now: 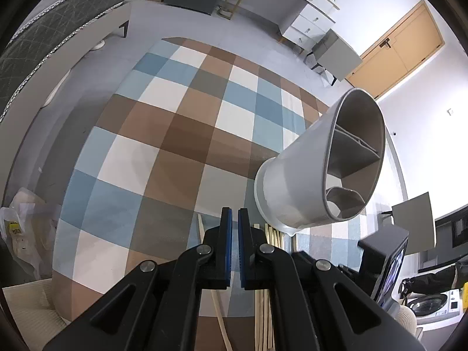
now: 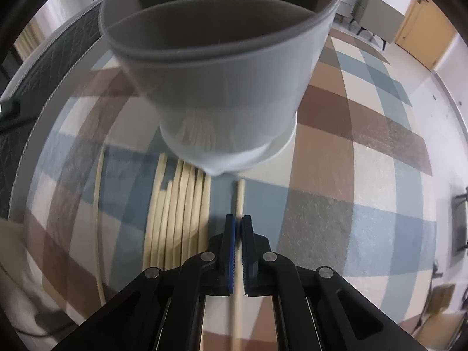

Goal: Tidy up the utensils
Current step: 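Lift the chopstick with the left gripper while the right gripper pinches another chopstick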

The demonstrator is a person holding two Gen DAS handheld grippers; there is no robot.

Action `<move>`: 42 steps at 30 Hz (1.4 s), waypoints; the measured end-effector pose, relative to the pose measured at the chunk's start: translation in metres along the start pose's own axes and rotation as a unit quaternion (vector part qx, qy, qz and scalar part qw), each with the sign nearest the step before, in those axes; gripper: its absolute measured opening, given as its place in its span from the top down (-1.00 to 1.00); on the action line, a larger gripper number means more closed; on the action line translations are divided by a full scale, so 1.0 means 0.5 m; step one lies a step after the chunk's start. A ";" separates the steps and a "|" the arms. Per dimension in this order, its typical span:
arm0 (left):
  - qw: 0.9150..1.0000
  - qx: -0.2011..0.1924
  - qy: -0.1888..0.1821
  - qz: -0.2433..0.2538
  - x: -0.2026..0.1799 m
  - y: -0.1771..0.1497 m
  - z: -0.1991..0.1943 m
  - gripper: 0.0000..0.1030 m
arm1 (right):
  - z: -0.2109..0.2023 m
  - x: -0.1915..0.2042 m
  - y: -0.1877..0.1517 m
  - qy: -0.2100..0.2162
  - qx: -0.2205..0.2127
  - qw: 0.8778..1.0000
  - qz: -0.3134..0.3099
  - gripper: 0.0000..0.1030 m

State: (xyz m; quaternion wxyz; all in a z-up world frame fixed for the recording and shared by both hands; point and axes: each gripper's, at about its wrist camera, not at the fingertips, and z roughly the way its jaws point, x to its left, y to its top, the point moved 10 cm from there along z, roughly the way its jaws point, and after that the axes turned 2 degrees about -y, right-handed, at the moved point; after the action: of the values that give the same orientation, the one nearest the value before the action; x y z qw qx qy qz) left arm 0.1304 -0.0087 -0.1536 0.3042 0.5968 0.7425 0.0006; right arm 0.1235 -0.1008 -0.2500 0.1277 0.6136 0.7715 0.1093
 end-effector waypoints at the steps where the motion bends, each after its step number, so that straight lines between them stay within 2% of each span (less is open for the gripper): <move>1: 1.000 0.001 -0.002 -0.004 0.003 0.001 -0.001 1.00 | -0.002 -0.004 -0.005 0.002 0.004 1.000 0.000 0.95; 5: 1.000 0.010 -0.010 -0.024 0.016 0.002 -0.002 1.00 | -0.013 -0.013 -0.047 0.018 0.015 1.000 0.006 0.94; 8: 0.999 0.014 -0.005 -0.032 0.025 0.002 0.002 1.00 | -0.016 -0.012 -0.056 0.017 0.013 1.000 0.002 0.85; 10: 0.999 0.018 0.001 -0.036 0.032 0.001 0.006 1.00 | -0.018 -0.019 -0.047 0.012 0.011 1.000 0.003 0.66; 12: 0.999 0.024 0.018 -0.036 0.045 -0.002 0.010 0.96 | -0.012 -0.021 -0.034 0.009 0.008 1.000 0.003 0.63; 14: 0.998 0.031 0.036 -0.040 0.064 -0.006 0.018 0.74 | -0.007 -0.023 -0.016 0.004 0.001 1.000 -0.002 0.62; 16: 0.997 0.034 0.049 -0.053 0.088 -0.008 0.025 0.24 | -0.002 -0.011 0.001 0.004 -0.006 1.000 -0.006 0.60; 18: 0.996 0.031 0.044 -0.069 0.102 -0.008 0.027 0.02 | 0.000 -0.003 0.010 0.009 -0.010 1.000 -0.011 0.72; 19: 0.996 0.030 0.049 -0.072 0.110 -0.008 0.029 -0.03 | 0.000 0.000 0.012 0.015 -0.012 1.000 -0.010 0.91; 24: 0.993 0.062 0.086 -0.052 0.125 -0.031 0.068 -0.07 | -0.010 -0.030 0.033 0.054 -0.037 0.997 0.030 0.93; 27: 0.991 0.076 0.105 -0.034 0.126 -0.042 0.093 -0.07 | -0.035 -0.069 0.047 0.088 -0.059 0.991 0.085 0.93; 30: 0.991 0.080 0.102 -0.024 0.116 -0.045 0.110 -0.08 | -0.066 -0.100 0.058 0.114 -0.087 0.982 0.125 0.93; 33: 0.988 0.086 0.125 0.004 0.108 -0.052 0.123 -0.09 | -0.103 -0.128 0.067 0.136 -0.119 0.971 0.158 0.93; 34: 0.988 0.085 0.128 0.012 0.103 -0.053 0.126 -0.23 | -0.114 -0.137 0.069 0.145 -0.127 0.967 0.169 0.93; 37: 0.986 0.088 0.141 0.021 0.097 -0.059 0.131 -0.34 | -0.138 -0.168 0.079 0.163 -0.149 0.954 0.204 0.93; 40: 0.981 0.099 0.163 0.045 0.086 -0.071 0.136 -0.37 | -0.152 -0.191 0.086 0.166 -0.164 0.946 0.223 0.93; 42: 0.973 0.105 0.190 0.074 0.087 -0.078 0.140 -0.39 | -0.159 -0.211 0.089 0.170 -0.174 0.940 0.240 0.93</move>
State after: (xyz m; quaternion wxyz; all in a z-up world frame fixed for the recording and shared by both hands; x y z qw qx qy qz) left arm 0.1228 -0.0068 -0.2443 0.0925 0.6676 0.7364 0.0587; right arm 0.1609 -0.1945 -0.1538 0.0689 0.7212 0.5805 0.3717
